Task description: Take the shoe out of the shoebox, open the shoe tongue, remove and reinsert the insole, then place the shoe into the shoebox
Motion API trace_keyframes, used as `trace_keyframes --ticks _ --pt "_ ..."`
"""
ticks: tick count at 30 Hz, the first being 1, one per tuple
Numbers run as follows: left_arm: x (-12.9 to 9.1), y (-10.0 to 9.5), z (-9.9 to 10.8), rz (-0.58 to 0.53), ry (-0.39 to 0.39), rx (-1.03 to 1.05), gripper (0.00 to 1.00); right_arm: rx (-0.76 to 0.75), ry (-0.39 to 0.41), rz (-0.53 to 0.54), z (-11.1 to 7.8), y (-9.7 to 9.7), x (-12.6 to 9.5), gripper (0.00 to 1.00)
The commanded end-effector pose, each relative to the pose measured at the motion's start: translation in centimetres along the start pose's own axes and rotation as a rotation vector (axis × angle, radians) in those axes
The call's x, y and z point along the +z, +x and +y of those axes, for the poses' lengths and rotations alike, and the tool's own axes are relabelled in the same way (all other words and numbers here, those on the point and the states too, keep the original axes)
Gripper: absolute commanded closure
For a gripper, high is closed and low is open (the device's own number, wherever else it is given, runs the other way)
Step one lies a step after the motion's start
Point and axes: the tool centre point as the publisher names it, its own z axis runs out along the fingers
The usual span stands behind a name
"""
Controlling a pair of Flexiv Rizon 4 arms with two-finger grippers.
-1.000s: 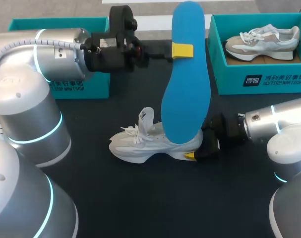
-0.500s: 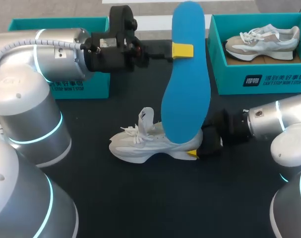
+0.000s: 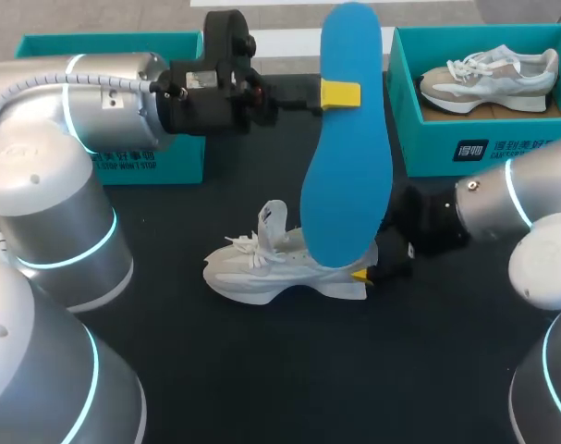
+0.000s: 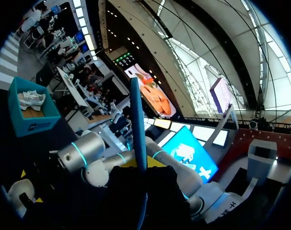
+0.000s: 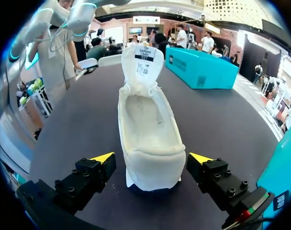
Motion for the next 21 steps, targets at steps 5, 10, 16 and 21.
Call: trace_keyframes --ticks 5,10,16,21 --pt "0.1 -0.1 0.1 0.000 0.000 0.000 1.00 0.002 0.134 -0.001 0.4 -0.1 0.1 0.00" --pt "0.1 -0.1 0.1 0.000 0.000 0.000 1.00 0.005 0.166 -0.009 0.7 0.2 -0.2 0.00" --pt "0.1 -0.1 0.1 0.000 0.000 0.000 1.00 -0.009 0.303 -0.043 2.1 0.5 -1.8 0.00" --pt "0.1 -0.1 0.1 0.000 0.000 0.000 1.00 -0.021 0.450 -0.010 3.0 0.8 -2.6 0.00"
